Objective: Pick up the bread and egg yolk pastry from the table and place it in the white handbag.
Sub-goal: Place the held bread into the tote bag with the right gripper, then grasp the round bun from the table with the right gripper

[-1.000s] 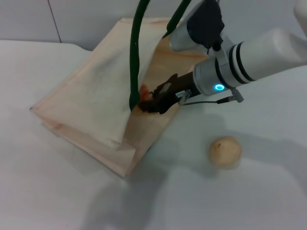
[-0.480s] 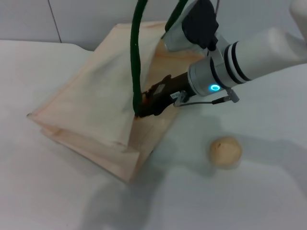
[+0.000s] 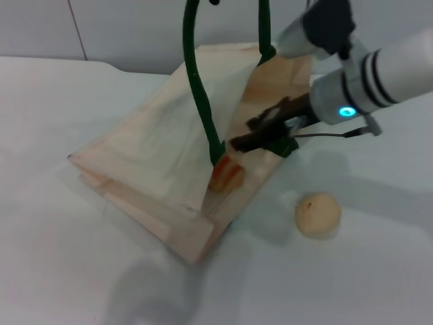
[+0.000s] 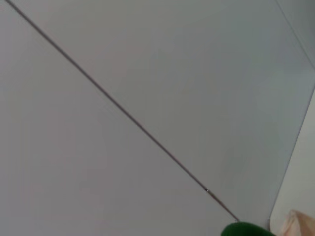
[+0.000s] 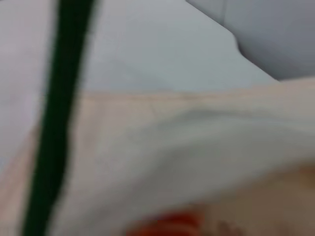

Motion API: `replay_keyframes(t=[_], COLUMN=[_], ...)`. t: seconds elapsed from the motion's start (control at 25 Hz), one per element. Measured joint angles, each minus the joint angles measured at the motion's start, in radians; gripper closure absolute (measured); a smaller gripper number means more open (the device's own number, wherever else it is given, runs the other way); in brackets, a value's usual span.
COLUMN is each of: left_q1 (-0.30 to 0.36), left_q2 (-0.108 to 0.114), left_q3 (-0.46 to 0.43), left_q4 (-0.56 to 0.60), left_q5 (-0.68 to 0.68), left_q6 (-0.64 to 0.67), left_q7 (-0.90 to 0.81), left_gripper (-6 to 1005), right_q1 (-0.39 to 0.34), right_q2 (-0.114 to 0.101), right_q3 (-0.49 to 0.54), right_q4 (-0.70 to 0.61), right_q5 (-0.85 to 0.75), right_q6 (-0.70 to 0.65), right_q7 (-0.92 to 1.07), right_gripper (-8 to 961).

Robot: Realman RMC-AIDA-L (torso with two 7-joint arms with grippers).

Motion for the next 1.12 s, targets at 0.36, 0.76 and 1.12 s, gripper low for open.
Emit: replay_keyframes(t=[0.36, 0.76, 1.12], left_q1=[0.030, 0.051, 0.053], left_q2=[0.000, 0.001, 0.002], left_q3=[-0.008, -0.028, -0.040], left_q4=[-0.002, -0.020, -0.026], left_q5=[0.057, 0.057, 0.058], left_q6=[0.006, 0.008, 0.010], left_q7=[-0.022, -0.022, -0.018], left_gripper=[871, 873, 873], right_q1=[-0.040, -0.047, -0.041], right_q2=[0.000, 0.000, 0.000], right_q3=[0.000, -0.035, -0.145], right_q4=[0.221, 0.390, 0.436], right_q5=[0.002, 0.001, -0.005], right_q6=[-0.163, -0.378, -0.598], right_q7=[0.012, 0.003, 0.013], right_gripper=[367, 362, 357])
